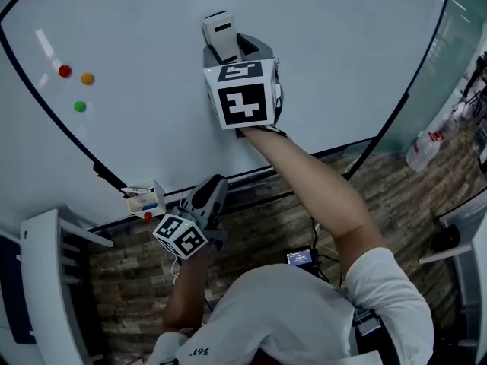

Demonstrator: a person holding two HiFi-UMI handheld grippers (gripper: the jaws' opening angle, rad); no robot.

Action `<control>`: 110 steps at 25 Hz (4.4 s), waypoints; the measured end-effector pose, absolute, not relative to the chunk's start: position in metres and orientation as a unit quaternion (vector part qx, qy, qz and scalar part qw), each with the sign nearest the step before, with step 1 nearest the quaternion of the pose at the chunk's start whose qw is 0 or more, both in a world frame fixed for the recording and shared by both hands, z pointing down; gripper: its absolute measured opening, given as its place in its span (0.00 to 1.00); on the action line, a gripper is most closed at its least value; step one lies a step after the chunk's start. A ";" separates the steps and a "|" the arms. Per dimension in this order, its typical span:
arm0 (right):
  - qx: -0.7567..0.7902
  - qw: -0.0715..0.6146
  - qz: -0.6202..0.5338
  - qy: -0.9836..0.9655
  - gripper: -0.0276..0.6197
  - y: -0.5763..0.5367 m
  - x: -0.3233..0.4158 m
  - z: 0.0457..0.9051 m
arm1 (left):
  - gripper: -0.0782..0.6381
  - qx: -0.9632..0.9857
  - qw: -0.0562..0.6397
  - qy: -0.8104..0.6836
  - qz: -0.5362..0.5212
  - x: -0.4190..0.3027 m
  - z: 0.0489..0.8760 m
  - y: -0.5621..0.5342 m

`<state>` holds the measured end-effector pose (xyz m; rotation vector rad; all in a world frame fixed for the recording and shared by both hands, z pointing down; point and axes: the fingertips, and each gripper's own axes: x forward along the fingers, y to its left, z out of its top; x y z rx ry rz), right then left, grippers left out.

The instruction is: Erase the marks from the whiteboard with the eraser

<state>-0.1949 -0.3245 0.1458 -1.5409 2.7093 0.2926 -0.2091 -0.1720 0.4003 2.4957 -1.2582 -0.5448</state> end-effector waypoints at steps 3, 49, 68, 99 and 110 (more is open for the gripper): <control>-0.474 -0.001 0.100 0.875 0.43 -0.319 -0.210 0.148 | 0.18 0.869 0.143 -0.434 -0.190 -0.210 0.402 -0.172; -0.468 -0.078 0.136 0.870 0.43 -0.336 -0.033 0.247 | 0.18 0.853 0.148 -0.469 -0.173 -0.158 0.390 -0.204; -0.547 -0.069 0.108 0.827 0.43 -0.394 0.040 0.249 | 0.18 0.851 0.128 -0.482 -0.163 -0.156 0.386 -0.192; -0.563 0.002 0.033 0.825 0.43 -0.387 -0.030 0.252 | 0.18 0.857 0.140 -0.470 -0.157 -0.204 0.405 -0.189; -0.526 -0.013 0.063 0.848 0.43 -0.360 -0.115 0.252 | 0.18 0.848 0.147 -0.482 -0.165 -0.224 0.408 -0.186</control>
